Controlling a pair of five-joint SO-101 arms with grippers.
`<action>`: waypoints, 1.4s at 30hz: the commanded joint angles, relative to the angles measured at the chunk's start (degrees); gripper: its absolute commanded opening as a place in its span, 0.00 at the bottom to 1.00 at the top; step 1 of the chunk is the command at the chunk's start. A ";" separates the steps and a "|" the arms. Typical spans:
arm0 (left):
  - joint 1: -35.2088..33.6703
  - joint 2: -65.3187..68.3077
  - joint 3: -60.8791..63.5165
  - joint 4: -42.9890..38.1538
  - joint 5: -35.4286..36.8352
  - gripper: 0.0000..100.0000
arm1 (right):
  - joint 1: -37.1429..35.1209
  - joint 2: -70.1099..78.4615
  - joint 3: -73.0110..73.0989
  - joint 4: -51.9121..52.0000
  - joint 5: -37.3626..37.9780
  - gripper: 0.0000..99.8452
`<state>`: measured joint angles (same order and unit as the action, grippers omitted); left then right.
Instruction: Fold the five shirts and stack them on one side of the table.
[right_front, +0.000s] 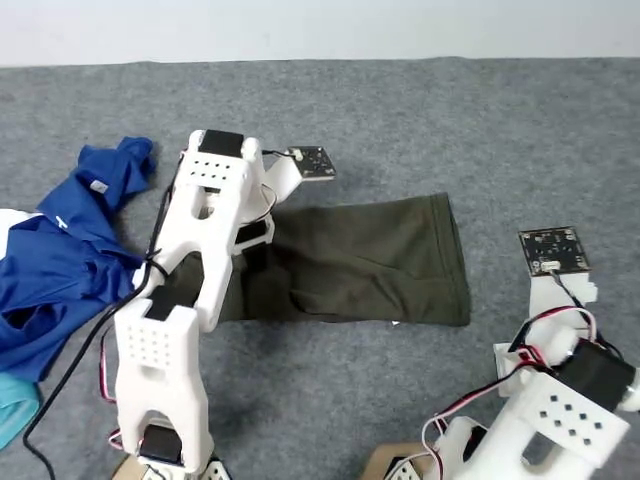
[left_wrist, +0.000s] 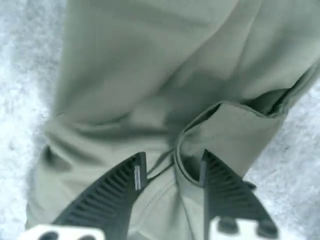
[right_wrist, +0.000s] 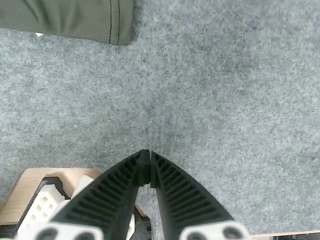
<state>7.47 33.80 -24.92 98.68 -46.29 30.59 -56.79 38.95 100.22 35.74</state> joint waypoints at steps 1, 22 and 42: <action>0.00 -8.62 4.00 1.85 0.18 0.18 | 0.31 -0.84 -0.62 1.71 0.44 0.01; -0.97 -23.65 37.41 -7.82 -1.93 0.16 | 0.31 -0.66 -0.53 1.36 0.44 0.01; -5.45 -24.18 39.69 -9.93 -3.69 0.05 | 0.31 -0.92 -0.53 1.45 0.44 0.01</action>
<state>2.20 13.05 15.43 87.34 -49.27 30.59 -56.79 38.95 100.22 35.74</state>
